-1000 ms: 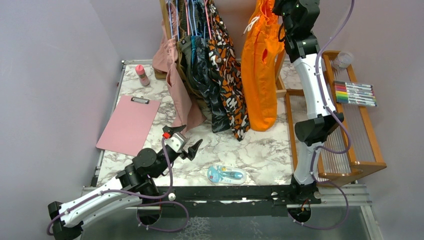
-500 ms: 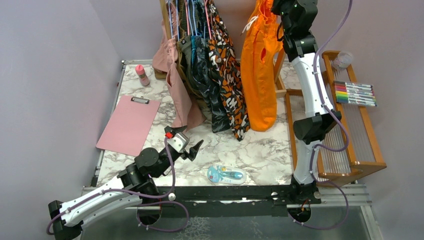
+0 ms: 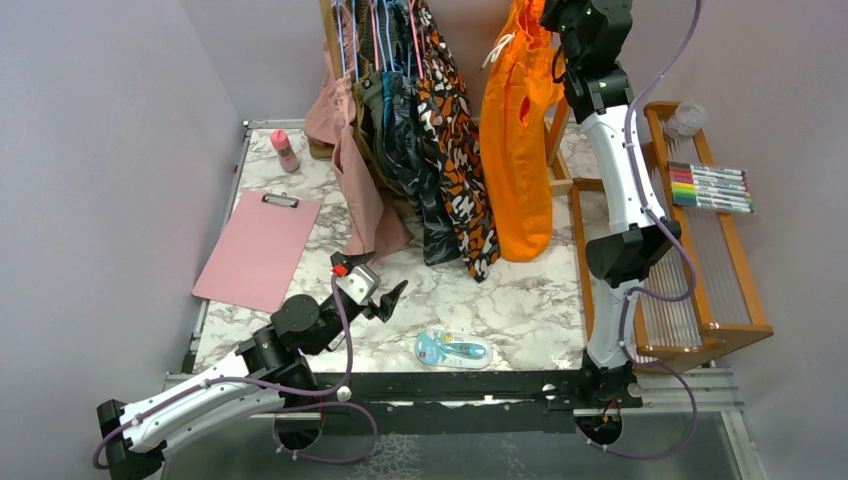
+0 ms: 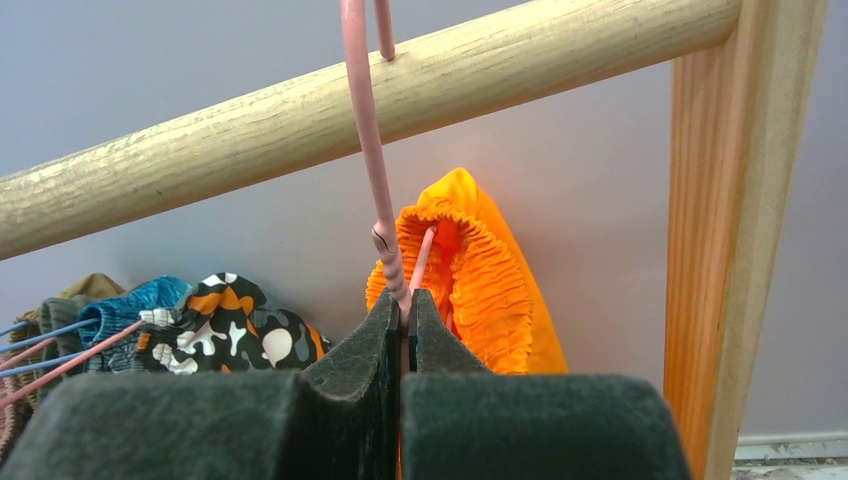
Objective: Place the shorts on the hanger
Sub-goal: Place the hanger at the clothesline.
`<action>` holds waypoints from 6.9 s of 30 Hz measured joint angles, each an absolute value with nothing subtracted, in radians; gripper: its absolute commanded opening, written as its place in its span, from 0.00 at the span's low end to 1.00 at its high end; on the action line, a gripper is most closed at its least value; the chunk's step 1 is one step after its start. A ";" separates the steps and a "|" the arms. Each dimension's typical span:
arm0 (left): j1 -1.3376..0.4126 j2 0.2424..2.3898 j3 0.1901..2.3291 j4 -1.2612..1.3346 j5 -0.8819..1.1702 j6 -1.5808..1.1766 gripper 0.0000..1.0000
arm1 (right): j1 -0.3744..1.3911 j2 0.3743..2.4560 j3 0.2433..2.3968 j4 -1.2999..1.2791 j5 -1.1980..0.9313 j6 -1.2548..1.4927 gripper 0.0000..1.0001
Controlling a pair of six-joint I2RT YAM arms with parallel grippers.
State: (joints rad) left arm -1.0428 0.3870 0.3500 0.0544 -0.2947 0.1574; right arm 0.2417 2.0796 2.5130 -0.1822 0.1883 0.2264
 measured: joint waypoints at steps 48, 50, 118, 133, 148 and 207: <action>-1.028 0.410 0.350 0.060 -0.277 0.164 0.82 | 0.241 2.158 2.585 -0.150 0.113 0.319 0.01; -1.027 0.411 0.350 0.061 -0.277 0.165 0.82 | 0.241 2.158 2.586 -0.150 0.110 0.322 0.03; -1.023 0.246 0.336 0.073 -0.191 0.156 0.83 | 0.212 1.800 2.093 -0.279 0.039 0.051 0.27; -1.023 0.246 0.331 0.073 -0.191 0.156 0.83 | 0.215 1.797 2.093 -0.279 0.060 0.049 0.01; -1.023 0.246 0.329 0.073 -0.191 0.156 0.83 | 0.214 1.757 2.093 -0.287 0.195 0.021 0.01; -1.023 0.241 0.329 0.073 -0.190 0.156 0.83 | 0.199 1.728 2.073 -0.316 0.187 0.071 0.42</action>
State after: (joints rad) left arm -1.0225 0.2405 0.3286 0.0727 -0.1902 0.1562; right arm 0.1986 1.7283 2.0731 -0.3161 0.1875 0.0711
